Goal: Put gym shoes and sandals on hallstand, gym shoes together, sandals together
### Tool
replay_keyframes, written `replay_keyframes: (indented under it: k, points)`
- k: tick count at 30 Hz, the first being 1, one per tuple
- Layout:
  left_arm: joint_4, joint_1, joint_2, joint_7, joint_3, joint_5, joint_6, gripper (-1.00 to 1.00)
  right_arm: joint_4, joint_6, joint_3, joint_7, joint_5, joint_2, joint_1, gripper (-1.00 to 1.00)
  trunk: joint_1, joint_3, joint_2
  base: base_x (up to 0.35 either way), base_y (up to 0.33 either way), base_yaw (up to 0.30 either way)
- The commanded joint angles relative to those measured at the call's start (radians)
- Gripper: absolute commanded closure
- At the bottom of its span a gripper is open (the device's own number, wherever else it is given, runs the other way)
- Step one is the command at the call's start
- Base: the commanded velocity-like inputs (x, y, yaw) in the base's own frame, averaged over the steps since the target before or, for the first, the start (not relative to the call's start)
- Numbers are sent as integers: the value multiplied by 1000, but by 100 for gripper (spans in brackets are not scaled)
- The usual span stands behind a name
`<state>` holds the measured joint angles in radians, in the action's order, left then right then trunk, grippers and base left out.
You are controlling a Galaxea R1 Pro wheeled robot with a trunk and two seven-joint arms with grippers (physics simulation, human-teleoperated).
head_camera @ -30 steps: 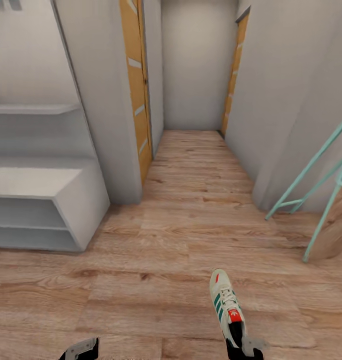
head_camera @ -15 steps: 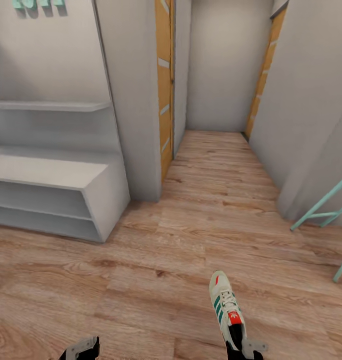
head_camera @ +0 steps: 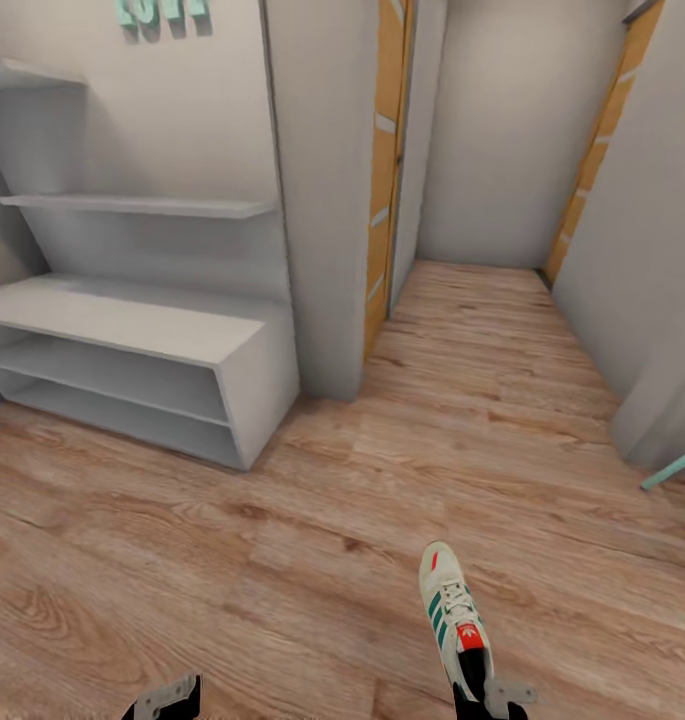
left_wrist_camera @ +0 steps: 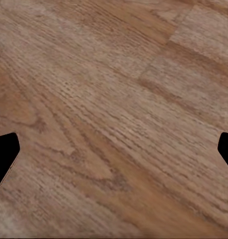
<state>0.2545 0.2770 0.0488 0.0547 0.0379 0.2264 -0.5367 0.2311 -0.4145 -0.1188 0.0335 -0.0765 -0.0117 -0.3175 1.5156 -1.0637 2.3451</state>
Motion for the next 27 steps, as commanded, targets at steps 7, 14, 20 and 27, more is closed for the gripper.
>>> replay_keyframes:
  k: [7, 14, 20, 27]
  points:
    - [-4, 1, 1, 1, 2, -7, -3, -100, -1, -3, -6, 2, -9, -1, 0, 100, 0, -3, 0, 0, 0, 281]
    - [-4, 1, 3, 0, 2, -4, -4, -100, -1, -3, -6, 2, -9, -1, 0, 100, 0, -6, 0, 34, 54, 281]
    - [-4, 1, 6, 0, 2, -2, -3, -100, -1, -3, -6, 3, -9, -1, 0, 100, 0, -8, 0, 137, 259, 281]
    - [-6, 1, 7, 0, 2, -2, -4, -100, -1, -3, -6, 2, -8, -1, 0, 100, 0, -10, 0, 148, 280, 281]
